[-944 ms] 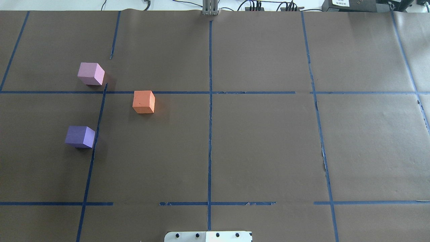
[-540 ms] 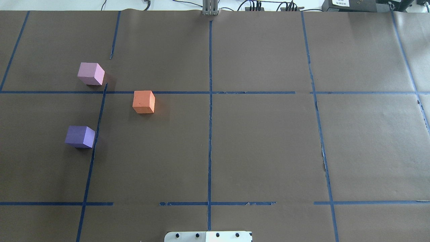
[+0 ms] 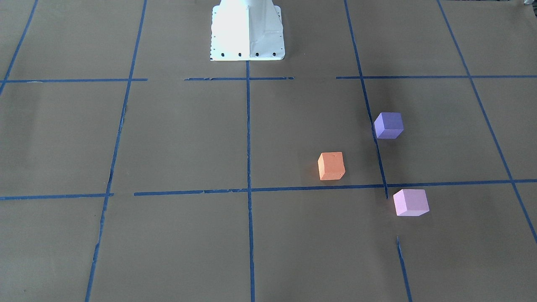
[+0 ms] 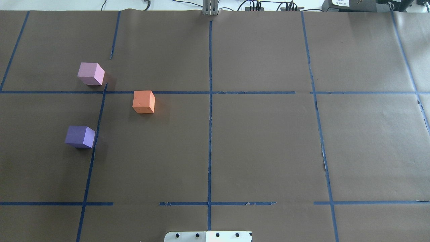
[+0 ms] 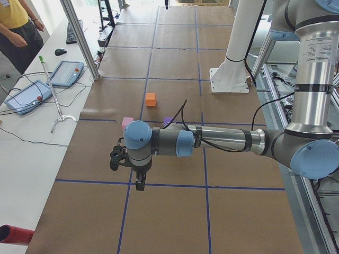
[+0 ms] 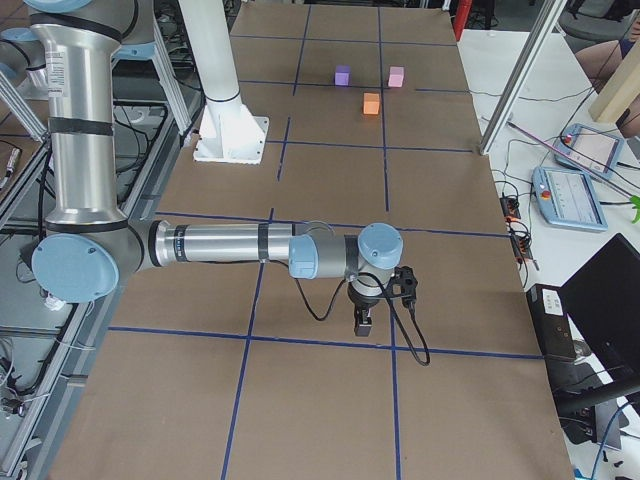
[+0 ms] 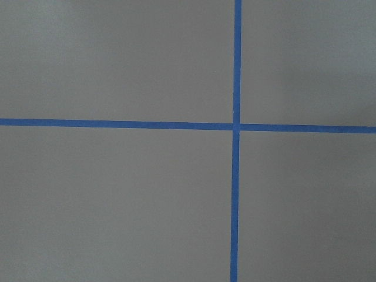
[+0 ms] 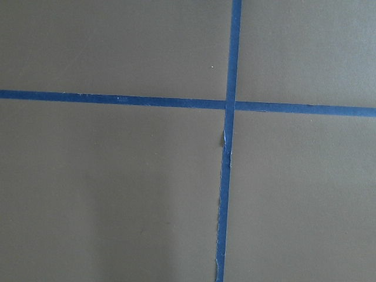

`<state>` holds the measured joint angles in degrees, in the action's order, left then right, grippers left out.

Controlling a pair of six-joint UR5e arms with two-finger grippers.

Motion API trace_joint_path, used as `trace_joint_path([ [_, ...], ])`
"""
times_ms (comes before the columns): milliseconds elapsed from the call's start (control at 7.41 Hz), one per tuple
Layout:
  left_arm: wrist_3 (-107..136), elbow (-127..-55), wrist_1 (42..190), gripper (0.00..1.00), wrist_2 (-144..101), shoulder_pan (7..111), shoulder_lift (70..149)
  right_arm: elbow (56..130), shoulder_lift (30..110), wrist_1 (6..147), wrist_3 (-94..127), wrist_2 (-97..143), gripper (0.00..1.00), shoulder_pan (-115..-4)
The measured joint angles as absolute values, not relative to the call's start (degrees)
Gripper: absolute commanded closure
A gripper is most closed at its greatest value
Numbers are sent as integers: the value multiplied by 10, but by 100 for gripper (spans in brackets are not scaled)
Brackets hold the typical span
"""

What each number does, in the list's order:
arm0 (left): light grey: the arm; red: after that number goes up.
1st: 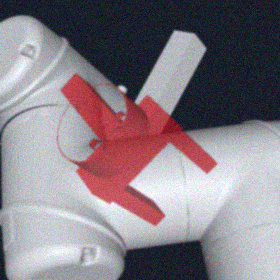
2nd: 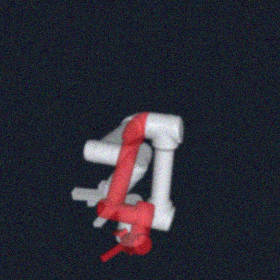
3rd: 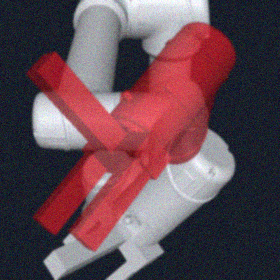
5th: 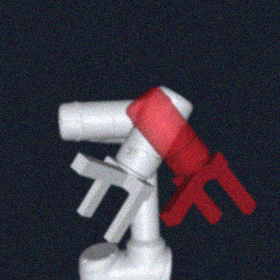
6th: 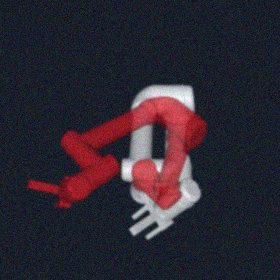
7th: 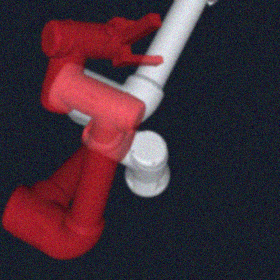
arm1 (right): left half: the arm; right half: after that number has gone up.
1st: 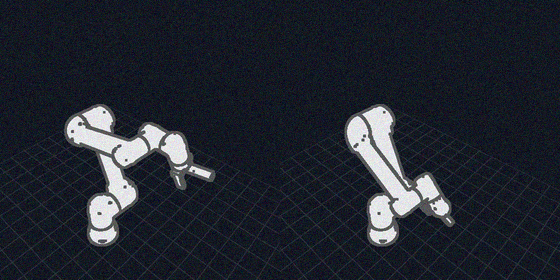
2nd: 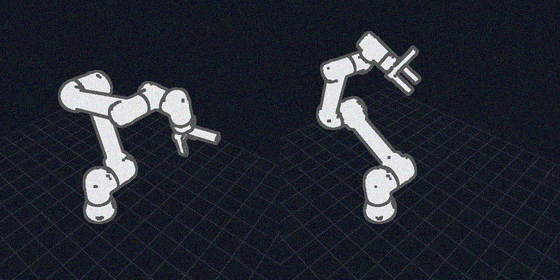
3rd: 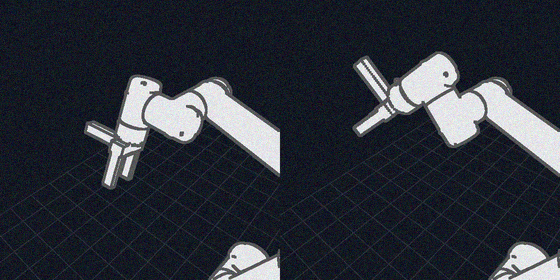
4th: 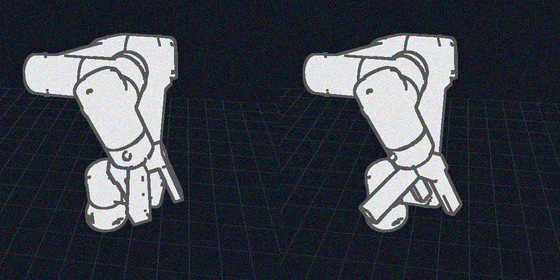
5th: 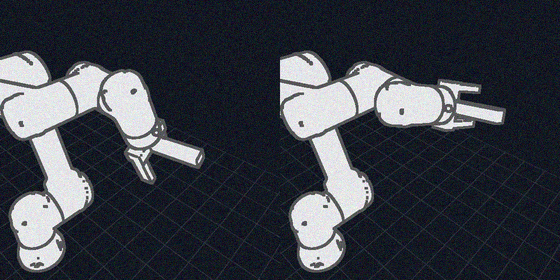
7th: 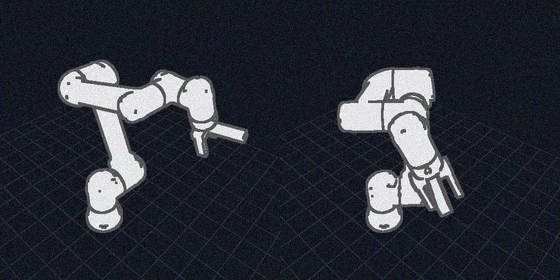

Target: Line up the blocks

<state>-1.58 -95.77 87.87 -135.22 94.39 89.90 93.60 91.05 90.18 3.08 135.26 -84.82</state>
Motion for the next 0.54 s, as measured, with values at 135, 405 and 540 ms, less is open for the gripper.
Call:
trace_joint_path([
  [135,-14,-971,880,0,-1352,944,900,936,911,902,31,1353,0,-848],
  [405,-12,-984,910,0,-1353,938,909,936,911,903,31,1353,0,-848],
  [540,-12,-986,927,0,-1353,926,914,936,911,902,31,1353,0,-848],
])
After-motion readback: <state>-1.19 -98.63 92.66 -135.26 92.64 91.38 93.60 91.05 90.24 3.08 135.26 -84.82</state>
